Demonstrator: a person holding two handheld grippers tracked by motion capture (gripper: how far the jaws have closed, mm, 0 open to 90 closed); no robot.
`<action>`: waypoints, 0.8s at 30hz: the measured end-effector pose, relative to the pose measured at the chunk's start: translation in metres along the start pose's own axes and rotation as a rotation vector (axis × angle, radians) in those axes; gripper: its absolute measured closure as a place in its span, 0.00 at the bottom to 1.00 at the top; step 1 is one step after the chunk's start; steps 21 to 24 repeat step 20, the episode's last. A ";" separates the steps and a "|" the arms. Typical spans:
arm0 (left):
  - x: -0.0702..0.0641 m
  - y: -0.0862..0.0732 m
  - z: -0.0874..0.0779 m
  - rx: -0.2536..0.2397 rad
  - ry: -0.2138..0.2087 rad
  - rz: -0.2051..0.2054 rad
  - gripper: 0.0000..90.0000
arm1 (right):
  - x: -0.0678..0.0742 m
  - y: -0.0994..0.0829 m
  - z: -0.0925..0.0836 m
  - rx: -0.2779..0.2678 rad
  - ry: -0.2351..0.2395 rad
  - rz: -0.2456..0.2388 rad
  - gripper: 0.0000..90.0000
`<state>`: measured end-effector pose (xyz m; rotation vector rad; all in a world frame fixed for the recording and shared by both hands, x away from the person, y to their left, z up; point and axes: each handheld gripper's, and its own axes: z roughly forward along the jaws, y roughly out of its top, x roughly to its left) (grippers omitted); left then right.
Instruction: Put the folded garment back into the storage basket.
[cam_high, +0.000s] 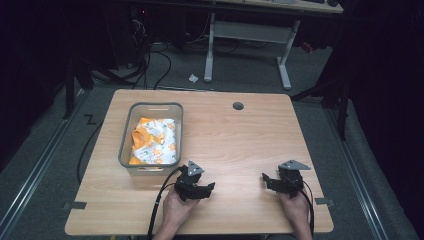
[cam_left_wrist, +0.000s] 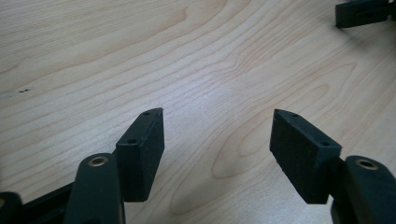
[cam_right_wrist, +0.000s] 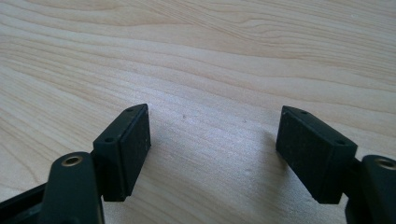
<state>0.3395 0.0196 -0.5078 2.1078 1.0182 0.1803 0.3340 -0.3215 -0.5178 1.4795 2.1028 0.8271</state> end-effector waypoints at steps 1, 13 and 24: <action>0.000 -0.001 0.001 0.003 0.008 0.006 0.40 | 0.000 0.000 0.000 0.000 0.000 0.000 0.29; 0.000 -0.010 0.012 -0.032 0.099 0.098 0.38 | 0.000 0.000 0.000 0.000 0.001 0.000 0.29; 0.000 -0.009 0.013 -0.030 0.111 0.096 0.37 | 0.000 0.000 0.000 0.000 0.001 0.000 0.29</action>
